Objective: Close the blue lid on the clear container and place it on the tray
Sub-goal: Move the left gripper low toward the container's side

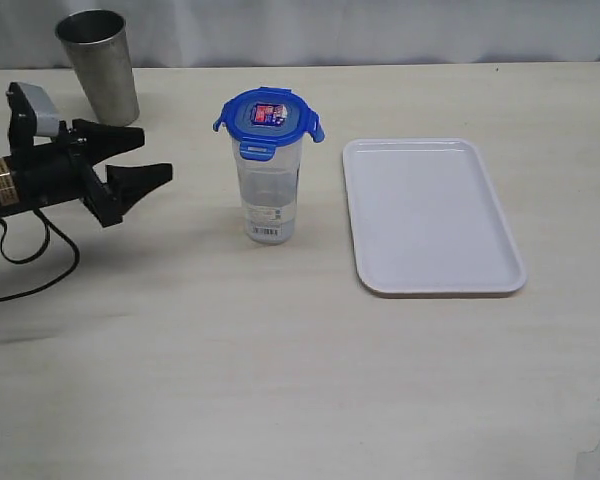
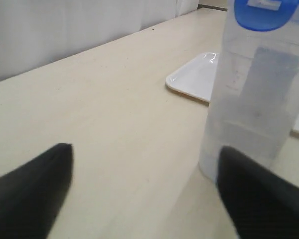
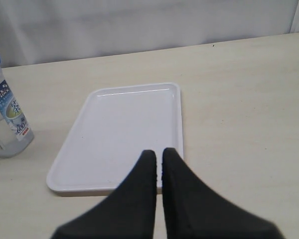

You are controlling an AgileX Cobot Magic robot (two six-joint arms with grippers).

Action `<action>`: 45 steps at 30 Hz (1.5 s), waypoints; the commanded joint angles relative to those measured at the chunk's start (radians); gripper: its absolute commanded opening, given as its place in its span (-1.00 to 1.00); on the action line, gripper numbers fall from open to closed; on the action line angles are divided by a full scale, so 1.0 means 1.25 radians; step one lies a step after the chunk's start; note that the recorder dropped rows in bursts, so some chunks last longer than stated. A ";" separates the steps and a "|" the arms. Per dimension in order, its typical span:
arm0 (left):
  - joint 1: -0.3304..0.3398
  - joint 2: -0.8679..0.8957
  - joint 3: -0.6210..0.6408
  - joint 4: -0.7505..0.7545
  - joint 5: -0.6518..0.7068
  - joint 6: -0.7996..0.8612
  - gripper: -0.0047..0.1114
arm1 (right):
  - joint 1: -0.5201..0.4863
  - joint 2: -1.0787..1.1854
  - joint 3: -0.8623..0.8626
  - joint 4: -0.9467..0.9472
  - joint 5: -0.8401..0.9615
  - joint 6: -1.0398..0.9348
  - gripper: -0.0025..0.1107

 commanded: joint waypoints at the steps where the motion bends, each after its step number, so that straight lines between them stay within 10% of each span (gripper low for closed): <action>1: -0.056 0.033 -0.039 -0.014 -0.012 0.011 0.76 | -0.006 -0.004 0.003 0.000 -0.002 -0.002 -0.88; 18: -0.223 0.101 -0.143 -0.041 0.004 0.011 0.75 | -0.006 -0.004 0.003 0.000 -0.002 -0.002 -0.88; 45: -0.279 0.114 -0.149 -0.075 -0.006 0.077 0.75 | -0.006 -0.004 0.003 0.000 -0.002 -0.002 -0.88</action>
